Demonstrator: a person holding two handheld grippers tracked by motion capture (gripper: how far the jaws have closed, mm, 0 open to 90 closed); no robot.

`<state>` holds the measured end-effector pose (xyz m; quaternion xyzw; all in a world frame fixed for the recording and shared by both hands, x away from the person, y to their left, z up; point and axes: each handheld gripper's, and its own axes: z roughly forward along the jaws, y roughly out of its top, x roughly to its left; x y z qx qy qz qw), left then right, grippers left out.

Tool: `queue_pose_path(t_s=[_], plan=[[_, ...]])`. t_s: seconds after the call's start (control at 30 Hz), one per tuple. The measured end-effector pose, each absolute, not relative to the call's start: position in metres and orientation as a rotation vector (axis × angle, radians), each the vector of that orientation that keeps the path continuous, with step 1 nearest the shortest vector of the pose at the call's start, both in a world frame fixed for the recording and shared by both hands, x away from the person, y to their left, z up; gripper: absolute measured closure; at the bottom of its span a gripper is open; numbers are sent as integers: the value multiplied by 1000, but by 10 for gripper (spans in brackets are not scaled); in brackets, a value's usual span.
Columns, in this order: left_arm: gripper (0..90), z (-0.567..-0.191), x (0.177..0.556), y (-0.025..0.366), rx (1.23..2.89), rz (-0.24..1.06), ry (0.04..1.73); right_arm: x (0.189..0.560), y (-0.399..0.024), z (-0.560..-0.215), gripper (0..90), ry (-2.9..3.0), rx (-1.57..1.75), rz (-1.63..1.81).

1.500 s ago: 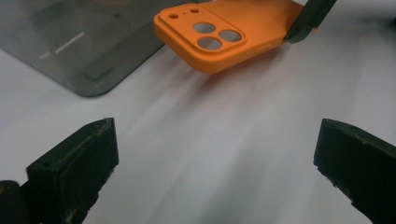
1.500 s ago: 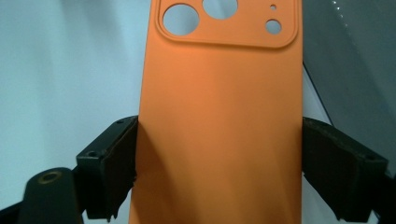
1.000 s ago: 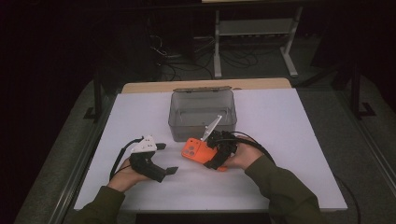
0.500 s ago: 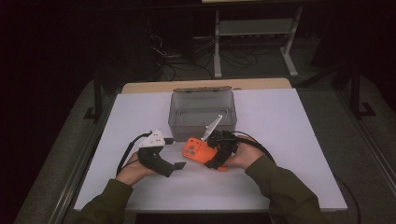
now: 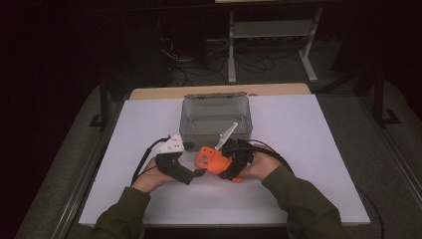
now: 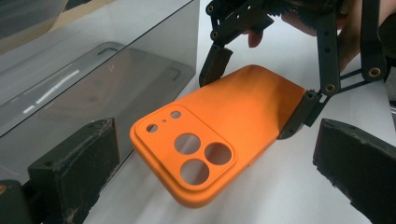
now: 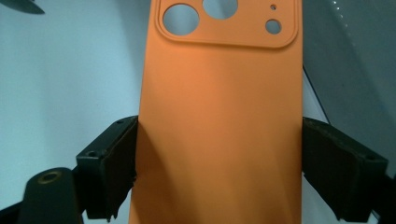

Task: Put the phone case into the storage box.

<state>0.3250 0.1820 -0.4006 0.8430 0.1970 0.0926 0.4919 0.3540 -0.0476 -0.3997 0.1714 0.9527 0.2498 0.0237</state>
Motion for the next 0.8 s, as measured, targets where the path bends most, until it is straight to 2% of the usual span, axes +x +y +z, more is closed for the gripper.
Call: queue_pose_path(t_s=[0.8], plan=[[0, -407, 325, 181, 2094, 319, 400, 354, -47, -401, 154, 2954, 530, 763]])
